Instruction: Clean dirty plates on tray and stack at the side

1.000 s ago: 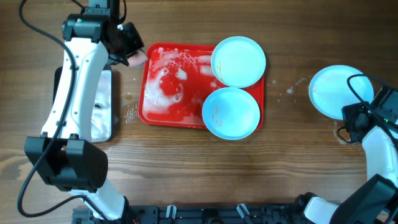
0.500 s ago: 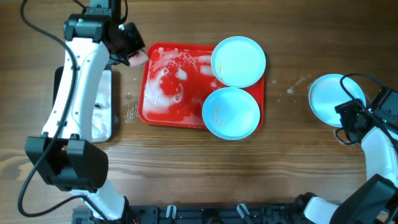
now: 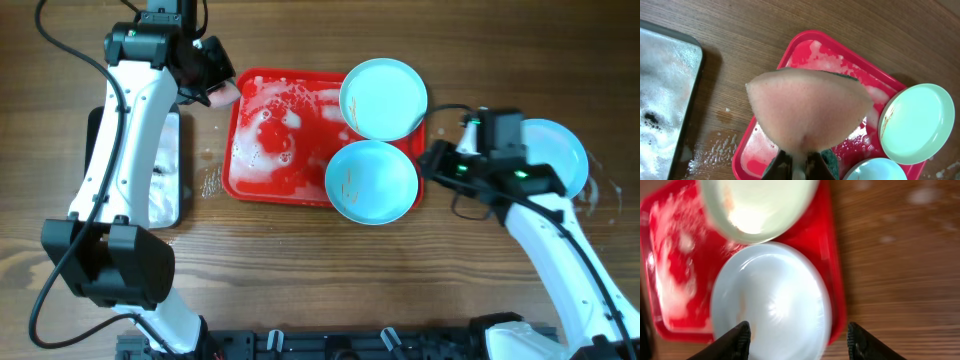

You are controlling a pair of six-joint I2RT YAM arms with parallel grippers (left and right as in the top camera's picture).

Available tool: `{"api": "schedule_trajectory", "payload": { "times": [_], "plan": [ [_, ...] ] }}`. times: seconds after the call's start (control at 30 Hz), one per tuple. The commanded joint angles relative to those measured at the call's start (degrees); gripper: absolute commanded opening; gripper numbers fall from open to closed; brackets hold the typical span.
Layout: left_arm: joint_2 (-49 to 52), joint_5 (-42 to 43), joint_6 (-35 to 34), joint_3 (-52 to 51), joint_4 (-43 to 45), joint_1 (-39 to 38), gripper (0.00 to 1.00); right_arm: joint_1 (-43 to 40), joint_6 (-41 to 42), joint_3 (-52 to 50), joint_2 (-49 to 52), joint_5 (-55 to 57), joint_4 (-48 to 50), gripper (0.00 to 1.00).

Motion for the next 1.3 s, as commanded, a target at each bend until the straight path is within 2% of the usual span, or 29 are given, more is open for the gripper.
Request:
{"api": "schedule_trajectory", "payload": {
  "times": [0.0,0.13,0.2,0.33,0.4,0.67,0.8,1.03,1.27],
  "plan": [
    [-0.39,-0.96,-0.76,0.68,0.04,-0.22,0.04,7.34,1.86,11.37,7.26,8.96,-4.76,0.63],
    [-0.39,-0.96,-0.76,0.68,0.0,-0.22,0.04,9.03,3.3,21.27,17.16,8.87,-15.89,0.63],
    [-0.39,-0.96,-0.76,0.68,-0.17,-0.24,0.04,9.03,5.05,22.45,20.94,8.07,-19.89,0.61],
    [-0.39,-0.96,-0.76,0.68,-0.37,-0.22,0.04,9.03,5.01,22.32,26.53,5.18,-25.09,0.49],
    [-0.39,-0.98,-0.74,0.68,-0.35,-0.22,0.04,9.05,4.98,22.27,27.74,5.2,-26.38,0.46],
    [-0.39,-0.96,-0.76,0.68,-0.42,-0.22,0.04,9.05,4.96,18.12,27.91,5.2,-26.05,0.36],
    [-0.39,-0.98,-0.74,0.68,-0.42,-0.22,0.04,9.05,4.96,15.17,27.91,4.13,-24.57,0.27],
    [-0.39,-0.98,-0.74,0.68,-0.42,-0.22,0.04,9.99,4.76,13.86,27.91,3.96,-22.47,0.23],
    [-0.39,-0.98,-0.74,0.68,-0.42,-0.22,0.04,12.87,5.01,10.29,27.93,7.65,-15.98,0.23]
  ]
}}
